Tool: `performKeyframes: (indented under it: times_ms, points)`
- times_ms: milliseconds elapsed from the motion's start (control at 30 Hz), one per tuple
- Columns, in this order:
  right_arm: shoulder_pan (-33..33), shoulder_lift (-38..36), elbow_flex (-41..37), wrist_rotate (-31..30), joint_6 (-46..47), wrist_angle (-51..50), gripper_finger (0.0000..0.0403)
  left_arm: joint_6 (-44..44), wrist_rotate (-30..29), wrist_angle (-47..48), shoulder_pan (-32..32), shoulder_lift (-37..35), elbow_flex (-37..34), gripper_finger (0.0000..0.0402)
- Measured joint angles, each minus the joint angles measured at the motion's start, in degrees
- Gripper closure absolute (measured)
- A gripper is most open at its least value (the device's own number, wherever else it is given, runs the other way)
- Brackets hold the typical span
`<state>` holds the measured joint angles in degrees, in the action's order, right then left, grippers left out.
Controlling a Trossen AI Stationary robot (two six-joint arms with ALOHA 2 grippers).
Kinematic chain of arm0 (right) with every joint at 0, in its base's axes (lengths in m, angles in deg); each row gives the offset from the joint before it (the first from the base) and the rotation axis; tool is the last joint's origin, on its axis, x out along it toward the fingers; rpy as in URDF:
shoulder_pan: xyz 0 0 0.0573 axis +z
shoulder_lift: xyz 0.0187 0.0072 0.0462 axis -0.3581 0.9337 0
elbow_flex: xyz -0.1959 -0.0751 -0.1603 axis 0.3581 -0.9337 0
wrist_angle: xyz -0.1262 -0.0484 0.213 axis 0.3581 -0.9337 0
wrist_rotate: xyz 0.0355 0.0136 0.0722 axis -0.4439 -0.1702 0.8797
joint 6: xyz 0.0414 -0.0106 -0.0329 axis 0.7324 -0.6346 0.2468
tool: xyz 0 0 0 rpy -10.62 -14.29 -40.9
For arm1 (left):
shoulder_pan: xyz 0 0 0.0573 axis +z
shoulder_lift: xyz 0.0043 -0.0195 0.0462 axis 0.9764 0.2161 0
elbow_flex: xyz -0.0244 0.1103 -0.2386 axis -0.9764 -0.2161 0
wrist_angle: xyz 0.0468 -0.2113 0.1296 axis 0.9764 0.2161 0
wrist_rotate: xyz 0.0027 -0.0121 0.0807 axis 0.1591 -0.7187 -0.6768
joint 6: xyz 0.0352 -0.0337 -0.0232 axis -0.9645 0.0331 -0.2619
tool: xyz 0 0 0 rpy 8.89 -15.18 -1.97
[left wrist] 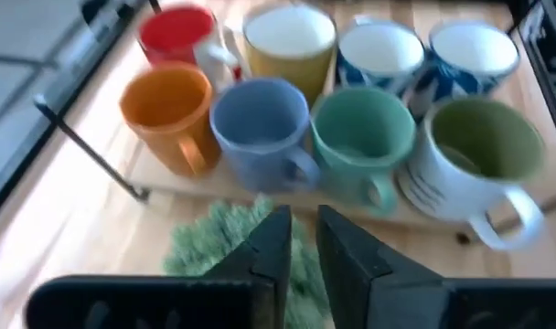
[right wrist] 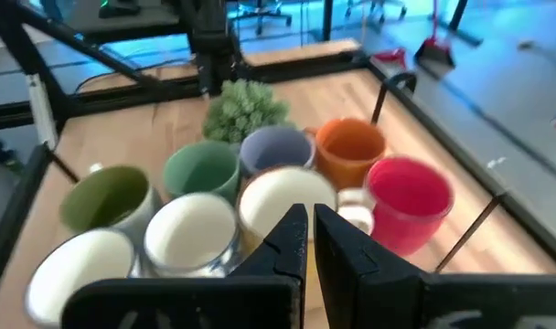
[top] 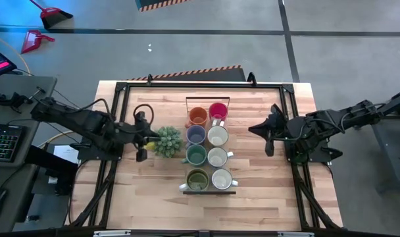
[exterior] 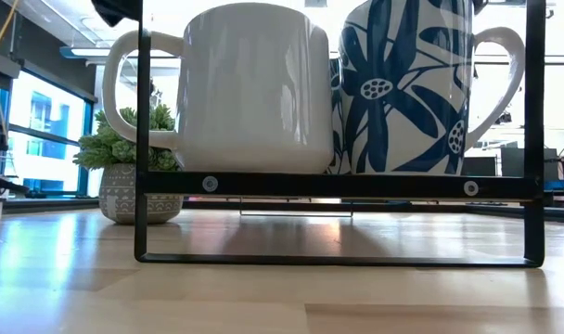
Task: Place coffee mugs
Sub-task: Return to Home Position
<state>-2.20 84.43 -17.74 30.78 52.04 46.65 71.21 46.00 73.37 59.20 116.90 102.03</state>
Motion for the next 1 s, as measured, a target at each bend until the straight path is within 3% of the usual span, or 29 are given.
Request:
performKeyframes:
  times_ms: [167, 400, 700, 1000]
  points:
    - [-0.7, 0.6, 0.0, -1.0, -2.8, 4.5, 0.0394, -3.6, -1.3, -9.9, 3.5, -2.3, -4.0, 0.0319]
    - [-3.0, 2.7, 0.0, -2.0, -3.8, 4.8, 0.0381, -6.1, -3.1, -14.3, 6.4, -3.8, -4.1, 0.0276]
    - [-3.8, 3.4, 0.0, -3.3, 0.2, 4.7, 0.0379, -10.5, -4.1, -17.3, 7.5, -4.1, -4.1, 0.0270]
    - [-3.8, 3.4, 0.0, 1.1, 0.3, 4.7, 0.0379, -10.5, -4.1, -17.8, 7.5, -4.1, -4.1, 0.0270]
